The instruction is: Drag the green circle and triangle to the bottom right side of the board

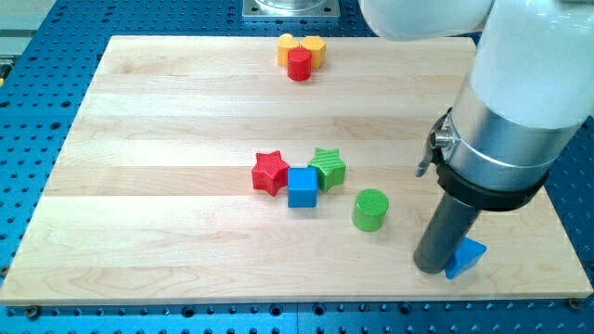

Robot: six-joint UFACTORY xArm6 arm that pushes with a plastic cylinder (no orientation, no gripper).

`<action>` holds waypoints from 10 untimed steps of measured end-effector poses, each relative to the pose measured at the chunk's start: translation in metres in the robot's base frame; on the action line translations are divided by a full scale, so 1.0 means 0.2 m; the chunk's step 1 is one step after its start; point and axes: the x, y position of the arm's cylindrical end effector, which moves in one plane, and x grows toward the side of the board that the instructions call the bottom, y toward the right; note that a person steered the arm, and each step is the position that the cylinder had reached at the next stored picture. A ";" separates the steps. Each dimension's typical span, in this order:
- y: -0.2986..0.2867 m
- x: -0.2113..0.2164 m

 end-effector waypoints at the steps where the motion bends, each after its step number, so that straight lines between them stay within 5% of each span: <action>1: 0.26 0.00; 2: 0.11 0.03; 3: -0.40 0.04; 4: -0.57 -0.23; 6: 0.07 -0.42; 7: -0.29 -0.42; 8: -0.16 -0.22; 10: 0.15 -0.25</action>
